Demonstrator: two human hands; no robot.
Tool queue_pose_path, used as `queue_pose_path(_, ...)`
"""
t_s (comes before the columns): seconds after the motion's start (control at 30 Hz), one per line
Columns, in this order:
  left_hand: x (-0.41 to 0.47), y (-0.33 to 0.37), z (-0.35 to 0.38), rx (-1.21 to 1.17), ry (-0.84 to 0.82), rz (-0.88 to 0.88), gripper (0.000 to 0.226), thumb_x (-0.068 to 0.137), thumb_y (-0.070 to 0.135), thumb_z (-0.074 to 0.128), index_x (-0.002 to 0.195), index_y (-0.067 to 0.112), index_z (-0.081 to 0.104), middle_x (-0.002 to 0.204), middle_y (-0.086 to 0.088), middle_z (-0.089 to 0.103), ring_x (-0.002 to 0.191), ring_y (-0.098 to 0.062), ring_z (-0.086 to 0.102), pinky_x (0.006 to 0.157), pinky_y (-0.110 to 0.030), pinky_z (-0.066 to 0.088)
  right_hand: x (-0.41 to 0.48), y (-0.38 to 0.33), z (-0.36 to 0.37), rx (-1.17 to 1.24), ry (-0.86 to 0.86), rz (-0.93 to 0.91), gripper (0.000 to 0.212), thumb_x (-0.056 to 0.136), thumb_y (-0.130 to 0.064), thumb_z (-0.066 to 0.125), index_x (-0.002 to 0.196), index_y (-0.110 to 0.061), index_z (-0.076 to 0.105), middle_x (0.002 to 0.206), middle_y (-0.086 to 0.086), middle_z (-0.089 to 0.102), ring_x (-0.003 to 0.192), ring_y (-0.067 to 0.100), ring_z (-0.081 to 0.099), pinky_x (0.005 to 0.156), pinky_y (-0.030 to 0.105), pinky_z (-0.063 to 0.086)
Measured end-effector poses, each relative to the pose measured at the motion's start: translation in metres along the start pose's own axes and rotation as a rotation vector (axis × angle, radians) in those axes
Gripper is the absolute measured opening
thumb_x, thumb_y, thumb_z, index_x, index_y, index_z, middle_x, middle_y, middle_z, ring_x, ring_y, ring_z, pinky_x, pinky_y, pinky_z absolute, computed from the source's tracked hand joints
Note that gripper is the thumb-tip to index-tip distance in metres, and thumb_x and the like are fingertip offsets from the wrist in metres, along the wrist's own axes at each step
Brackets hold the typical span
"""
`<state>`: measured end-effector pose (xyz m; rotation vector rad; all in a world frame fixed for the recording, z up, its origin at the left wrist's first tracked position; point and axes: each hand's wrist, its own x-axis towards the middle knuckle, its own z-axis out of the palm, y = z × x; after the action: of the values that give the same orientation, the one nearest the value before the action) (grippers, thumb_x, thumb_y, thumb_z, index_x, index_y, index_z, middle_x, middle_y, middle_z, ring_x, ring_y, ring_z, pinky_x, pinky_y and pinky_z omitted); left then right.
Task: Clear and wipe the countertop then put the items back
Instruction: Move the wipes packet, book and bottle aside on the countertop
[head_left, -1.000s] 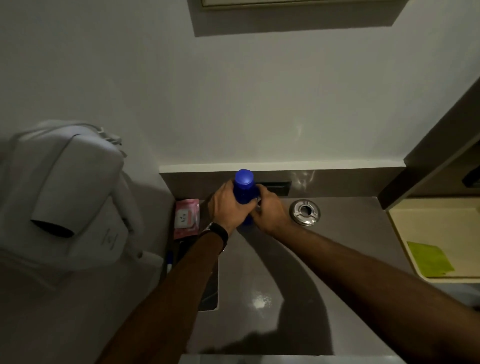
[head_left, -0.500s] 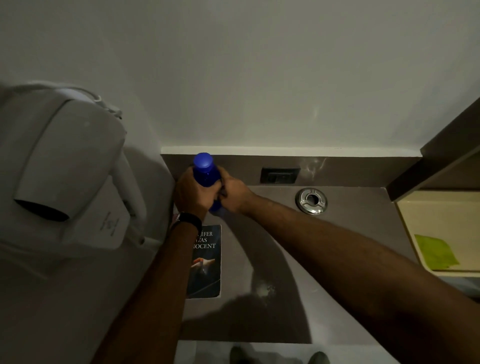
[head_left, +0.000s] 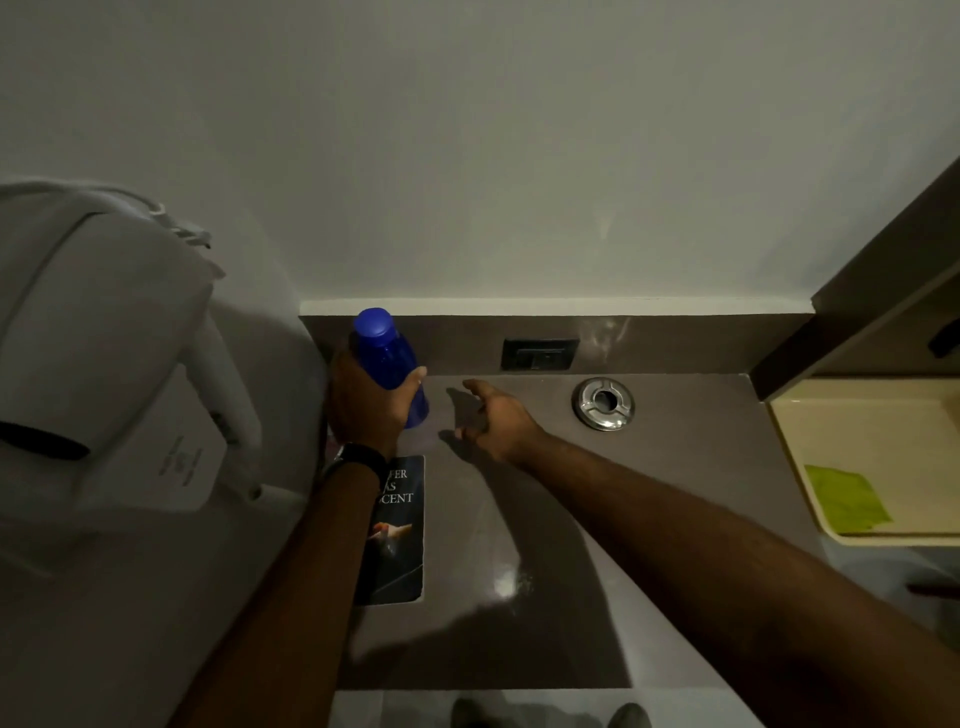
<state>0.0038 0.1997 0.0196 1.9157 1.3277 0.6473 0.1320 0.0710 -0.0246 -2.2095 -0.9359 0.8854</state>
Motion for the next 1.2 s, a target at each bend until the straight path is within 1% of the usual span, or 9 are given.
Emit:
queue_pose_path(0.13,-0.043,0.028,0.022,-0.059,0.285,-0.073,0.122,0.072,0.047,0.093,0.165,0.013,0.021,0.165,-0.015,0.025,0.138,-0.037,0.054,0.103,-0.051,0.058,-0.009,0.014,-0.032,0.003,0.106,-0.008,0.079,0.089,-0.026,0.08,0.157,-0.013,0.042,0.154,0.01,0.055,0.139,0.029,0.056,0.116,0.041,0.048)
queue_pose_path(0.2,-0.071,0.045,0.042,-0.055,0.303,-0.014,0.12,0.077,0.053,0.088,0.166,0.02,0.016,0.166,-0.013,0.021,0.139,-0.033,0.053,0.105,-0.037,0.056,-0.015,0.023,-0.054,-0.008,0.164,-0.005,0.073,0.09,-0.024,0.079,0.153,-0.012,0.047,0.149,0.011,0.059,0.135,0.029,0.059,0.115,0.041,0.047)
queue_pose_path(0.33,-0.106,0.083,0.1,-0.082,-0.014,0.067,0.1,0.085,0.042,0.083,0.164,0.02,0.026,0.163,-0.005,0.026,0.121,-0.002,0.044,0.086,-0.007,0.046,-0.027,0.053,-0.106,-0.039,0.278,0.08,0.063,0.09,-0.02,0.077,0.148,-0.01,0.052,0.145,0.012,0.059,0.13,0.03,0.061,0.112,0.042,0.051)
queue_pose_path(0.5,-0.105,0.091,0.172,0.073,-0.446,0.039,0.063,0.093,0.024,0.076,0.15,0.009,0.053,0.151,-0.01,0.05,0.14,-0.027,0.051,0.116,-0.032,0.041,-0.033,0.116,-0.154,-0.045,0.319,0.29,0.055,0.09,-0.015,0.076,0.141,-0.009,0.057,0.137,0.015,0.066,0.127,0.032,0.063,0.107,0.037,0.052)
queue_pose_path(0.67,-0.101,0.079,0.225,0.058,-0.619,-0.146,0.074,0.094,0.024,0.077,0.155,-0.003,0.044,0.158,-0.019,0.047,0.146,-0.033,0.047,0.12,-0.043,0.042,-0.023,0.171,-0.155,-0.014,0.3,0.386,0.044,0.095,-0.024,0.07,0.132,-0.001,0.063,0.132,0.019,0.069,0.126,0.035,0.065,0.107,0.038,0.051)
queue_pose_path(0.8,-0.096,0.07,0.248,0.042,-0.585,-0.107,0.03,0.093,0.0,0.072,0.117,-0.016,0.066,0.117,-0.03,0.068,0.112,-0.036,0.067,0.092,-0.038,0.052,-0.01,0.191,-0.141,-0.046,0.259,0.367,0.036,0.097,-0.027,0.068,0.124,-0.004,0.07,0.127,0.016,0.073,0.124,0.035,0.066,0.106,0.038,0.052)
queue_pose_path(0.9,-0.094,0.072,0.253,-0.012,-0.562,-0.146,0.005,0.091,-0.009,0.065,0.092,-0.014,0.066,0.087,-0.024,0.063,0.084,-0.024,0.058,0.071,-0.032,0.043,-0.003,0.197,-0.132,-0.054,0.284,0.323,0.031,0.097,-0.024,0.067,0.122,-0.006,0.073,0.123,0.016,0.075,0.12,0.035,0.068,0.103,0.037,0.052)
queue_pose_path(1.07,-0.092,0.076,0.233,-0.16,-0.438,-0.184,0.014,0.091,-0.011,0.063,0.098,-0.021,0.069,0.096,-0.032,0.07,0.087,-0.024,0.061,0.078,-0.039,0.05,0.002,0.183,-0.117,0.016,0.32,0.296,0.023,0.095,-0.02,0.066,0.115,-0.011,0.074,0.115,0.012,0.077,0.112,0.034,0.071,0.094,0.032,0.052)
queue_pose_path(1.2,-0.086,0.059,0.193,-0.279,-0.313,-0.257,0.02,0.096,-0.007,0.063,0.112,-0.011,0.075,0.111,-0.024,0.076,0.094,-0.017,0.064,0.072,-0.019,0.051,0.007,0.145,-0.095,0.07,0.278,0.232,0.027,0.094,-0.02,0.068,0.12,-0.012,0.074,0.118,0.011,0.078,0.115,0.033,0.07,0.099,0.033,0.052)
